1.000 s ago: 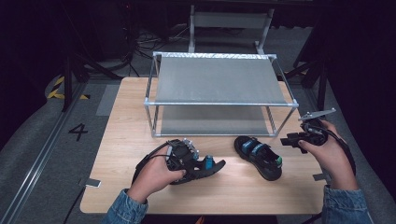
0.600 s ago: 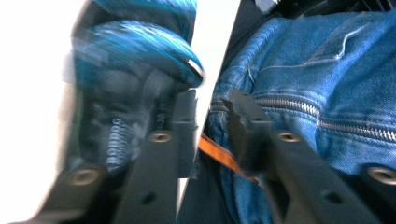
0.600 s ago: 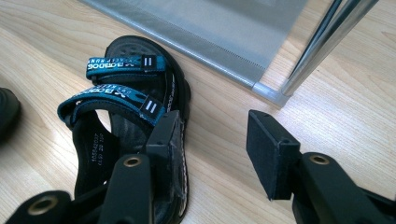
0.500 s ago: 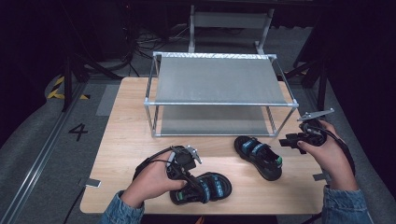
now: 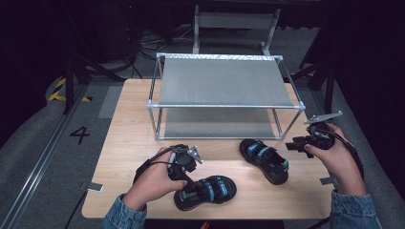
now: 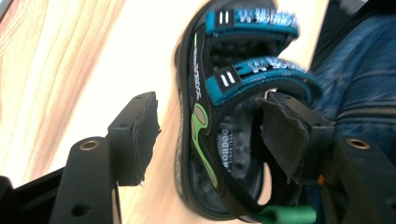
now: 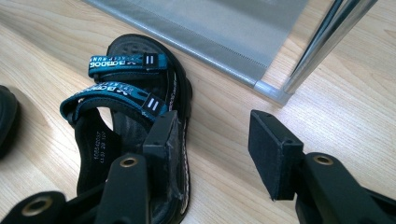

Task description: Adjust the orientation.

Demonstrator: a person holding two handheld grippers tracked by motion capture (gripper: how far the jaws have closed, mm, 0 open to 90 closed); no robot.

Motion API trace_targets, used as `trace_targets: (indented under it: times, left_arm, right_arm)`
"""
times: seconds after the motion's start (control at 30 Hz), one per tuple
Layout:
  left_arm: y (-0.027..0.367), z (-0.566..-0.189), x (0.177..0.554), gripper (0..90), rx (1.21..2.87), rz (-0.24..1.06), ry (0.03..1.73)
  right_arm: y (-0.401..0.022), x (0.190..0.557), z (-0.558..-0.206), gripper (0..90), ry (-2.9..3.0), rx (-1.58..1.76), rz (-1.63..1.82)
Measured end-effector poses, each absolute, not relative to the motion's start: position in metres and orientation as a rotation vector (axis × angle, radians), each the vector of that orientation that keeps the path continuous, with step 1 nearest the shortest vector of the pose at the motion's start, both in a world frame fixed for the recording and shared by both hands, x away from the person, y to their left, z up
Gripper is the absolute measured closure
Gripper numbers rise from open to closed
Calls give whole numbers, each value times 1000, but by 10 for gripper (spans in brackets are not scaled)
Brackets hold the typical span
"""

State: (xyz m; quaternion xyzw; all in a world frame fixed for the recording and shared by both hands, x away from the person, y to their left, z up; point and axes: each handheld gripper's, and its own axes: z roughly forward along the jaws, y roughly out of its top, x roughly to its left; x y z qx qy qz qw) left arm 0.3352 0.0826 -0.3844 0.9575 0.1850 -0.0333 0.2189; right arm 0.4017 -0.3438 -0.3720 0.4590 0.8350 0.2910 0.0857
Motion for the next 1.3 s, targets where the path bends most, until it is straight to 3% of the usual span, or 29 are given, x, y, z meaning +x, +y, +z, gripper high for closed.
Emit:
trace_targets:
  times: [0.2,0.47,0.5,0.6,0.87,1.1,1.23,1.3]
  left_arm:
    - [74,-398,338,372,2711,-80,496]
    - [63,-412,343,556,2711,-156,483]
    - [61,-412,343,653,2718,-163,483]
    - [62,-408,343,786,2725,-125,533]
    - [75,-402,354,843,2635,-109,669]
    - [98,-406,377,838,2476,-22,880]
    - [100,-411,380,766,2484,-28,874]
    - [99,-411,378,542,2486,10,792]
  right_arm:
    - [-343,402,-374,533,2500,1368,864]
    - [-344,400,-375,534,2506,1376,857]
    - [-345,400,-375,534,2504,1372,857]
    - [-346,400,-375,537,2504,1372,850]
    - [-348,399,-377,542,2501,1389,843]
    - [-350,396,-379,544,2496,1411,825]
    - [-351,395,-379,544,2498,1408,826]
    - [-352,395,-378,543,2493,1411,828]
